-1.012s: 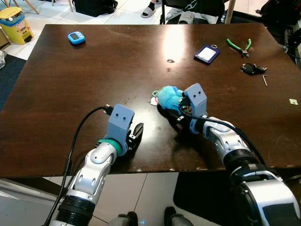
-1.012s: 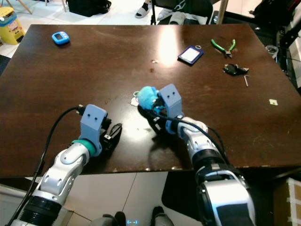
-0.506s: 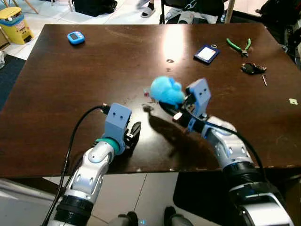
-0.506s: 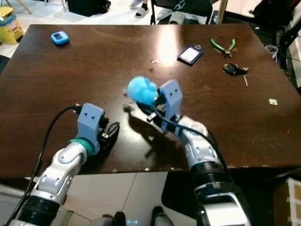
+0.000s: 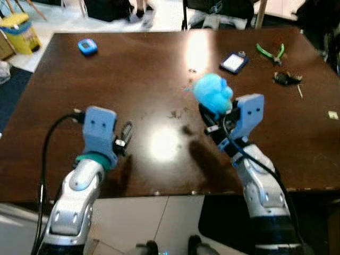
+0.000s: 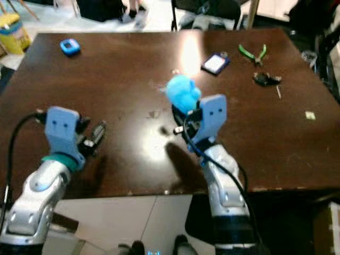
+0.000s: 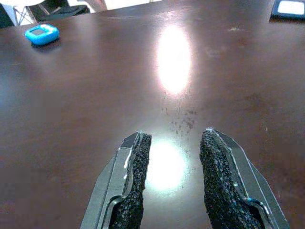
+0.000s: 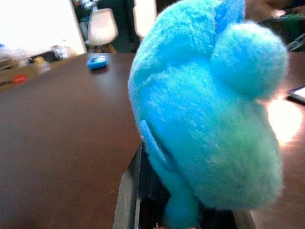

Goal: Hang keys on a hook

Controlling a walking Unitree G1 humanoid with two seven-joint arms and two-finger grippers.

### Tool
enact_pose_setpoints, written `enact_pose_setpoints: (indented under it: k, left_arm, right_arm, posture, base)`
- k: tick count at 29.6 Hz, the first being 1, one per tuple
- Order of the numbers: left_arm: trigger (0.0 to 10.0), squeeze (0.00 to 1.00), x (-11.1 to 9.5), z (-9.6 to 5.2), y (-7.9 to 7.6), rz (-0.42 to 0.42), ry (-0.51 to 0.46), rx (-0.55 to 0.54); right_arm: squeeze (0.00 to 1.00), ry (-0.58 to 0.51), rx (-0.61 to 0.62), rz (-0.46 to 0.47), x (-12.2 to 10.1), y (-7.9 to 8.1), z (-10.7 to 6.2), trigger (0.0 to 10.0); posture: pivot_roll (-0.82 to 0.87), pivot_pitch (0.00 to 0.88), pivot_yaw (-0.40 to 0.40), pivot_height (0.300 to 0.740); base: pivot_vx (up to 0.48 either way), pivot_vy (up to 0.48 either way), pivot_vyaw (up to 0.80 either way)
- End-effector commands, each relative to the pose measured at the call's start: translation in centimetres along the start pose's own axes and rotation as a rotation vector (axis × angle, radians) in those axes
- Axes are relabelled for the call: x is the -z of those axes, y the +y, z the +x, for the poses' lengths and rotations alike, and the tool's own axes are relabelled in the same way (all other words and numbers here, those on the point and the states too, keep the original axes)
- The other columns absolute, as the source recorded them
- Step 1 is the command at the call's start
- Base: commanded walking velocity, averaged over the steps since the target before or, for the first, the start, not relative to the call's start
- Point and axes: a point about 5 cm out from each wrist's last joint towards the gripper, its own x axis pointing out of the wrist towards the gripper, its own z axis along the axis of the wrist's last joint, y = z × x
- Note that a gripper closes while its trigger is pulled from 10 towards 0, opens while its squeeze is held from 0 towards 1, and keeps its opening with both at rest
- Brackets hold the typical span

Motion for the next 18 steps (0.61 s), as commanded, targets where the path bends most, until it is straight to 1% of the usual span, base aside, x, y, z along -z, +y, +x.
enact_pose_setpoints:
  k: [1,2,4,6,9,11,14,17,18]
  left_arm:
    - [10.0,0.00,0.4,-0.6,0.3,0.023,0.024,-0.012]
    - [10.0,0.00,0.6,-0.7,0.5,0.037,0.028,-0.020]
    - [10.0,0.00,0.6,-0.7,0.5,0.037,0.028,-0.020]
    - [10.0,0.00,0.6,-0.5,0.5,0.034,0.025,-0.027]
    - [10.0,0.00,0.3,0.1,0.4,0.033,0.018,-0.056]
    - [10.0,0.00,0.3,0.1,0.4,0.033,0.018,-0.056]
    - [10.0,0.00,-0.3,0.1,0.6,0.052,0.019,-0.081]
    - [10.0,0.00,-0.3,0.1,0.6,0.052,0.019,-0.081]
    - [10.0,0.00,-0.4,0.1,0.6,0.055,0.021,-0.084]
  right_arm:
    - [0.00,-0.002,0.021,-0.012,0.3,0.3,-0.6,10.0]
    - [0.00,-0.029,0.038,-0.027,-0.2,0.6,-0.5,10.0]
    - [0.00,-0.029,0.038,-0.027,-0.2,0.6,-0.5,10.0]
    - [0.00,-0.035,0.041,-0.022,-0.5,0.9,-0.3,10.0]
    - [0.00,-0.036,0.038,-0.013,-1.0,1.8,0.3,10.0]
    - [0.00,-0.036,0.038,-0.013,-1.0,1.8,0.3,10.0]
    - [0.00,-0.028,0.033,-0.013,-0.9,3.0,0.8,10.0]
    - [0.00,-0.028,0.033,-0.013,-0.9,3.0,0.8,10.0]
    - [0.00,-0.027,0.030,-0.010,-0.9,3.2,0.9,10.0]
  posture:
    - [-0.08,0.115,0.118,0.740]
    - [-0.09,0.107,0.121,0.740]
    - [-0.09,0.107,0.121,0.740]
    - [-0.09,0.100,0.120,0.740]
    - [-0.08,0.091,0.114,0.740]
    - [-0.08,0.091,0.114,0.740]
    - [-0.07,0.090,0.108,0.740]
    - [-0.07,0.090,0.108,0.740]
    - [-0.07,0.089,0.107,0.740]
  base:
    - [0.000,0.000,0.00]
    - [0.000,0.000,0.00]
    - [0.000,0.000,0.00]
    - [0.000,0.000,0.00]
    - [0.000,0.000,0.00]
    - [0.000,0.000,0.00]
    - [0.000,0.000,0.00]
    - [0.000,0.000,0.00]
    - [0.000,0.000,0.00]
